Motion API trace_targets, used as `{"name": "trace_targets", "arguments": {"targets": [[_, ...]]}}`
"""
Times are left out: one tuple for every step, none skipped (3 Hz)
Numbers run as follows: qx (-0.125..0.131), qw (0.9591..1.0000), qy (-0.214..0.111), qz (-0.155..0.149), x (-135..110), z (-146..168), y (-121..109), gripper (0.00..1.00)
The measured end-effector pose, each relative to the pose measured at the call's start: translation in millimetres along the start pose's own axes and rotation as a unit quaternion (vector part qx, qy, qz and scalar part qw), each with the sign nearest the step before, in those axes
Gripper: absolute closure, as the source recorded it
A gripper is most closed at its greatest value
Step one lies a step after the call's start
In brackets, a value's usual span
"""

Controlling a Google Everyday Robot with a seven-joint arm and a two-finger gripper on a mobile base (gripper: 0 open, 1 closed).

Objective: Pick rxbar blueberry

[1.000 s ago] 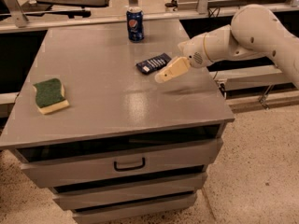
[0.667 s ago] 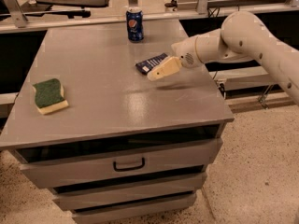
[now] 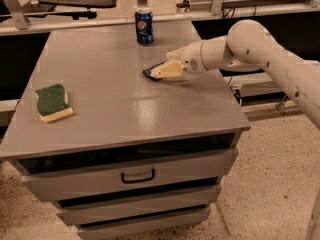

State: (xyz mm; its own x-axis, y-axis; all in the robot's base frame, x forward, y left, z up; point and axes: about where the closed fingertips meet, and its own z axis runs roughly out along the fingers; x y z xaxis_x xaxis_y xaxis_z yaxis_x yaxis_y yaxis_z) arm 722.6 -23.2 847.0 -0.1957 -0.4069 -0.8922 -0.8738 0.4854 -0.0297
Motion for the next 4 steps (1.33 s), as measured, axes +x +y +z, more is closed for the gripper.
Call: {"name": "trace_targets", "arguments": {"targets": [[0.003, 1.0, -0.009, -0.001, 2.2, 0.9, -0.3, 0.62], [0.004, 0.9999, -0.013, -0.003, 5.9, -4.6, 0.0, 0.85], [0.004, 0.9999, -0.016, -0.005, 4.5, -7.5, 0.3, 1.0], [0.003, 0.9981, -0.041, -0.047, -30.2, -34.8, 8.6, 1.0]]}}
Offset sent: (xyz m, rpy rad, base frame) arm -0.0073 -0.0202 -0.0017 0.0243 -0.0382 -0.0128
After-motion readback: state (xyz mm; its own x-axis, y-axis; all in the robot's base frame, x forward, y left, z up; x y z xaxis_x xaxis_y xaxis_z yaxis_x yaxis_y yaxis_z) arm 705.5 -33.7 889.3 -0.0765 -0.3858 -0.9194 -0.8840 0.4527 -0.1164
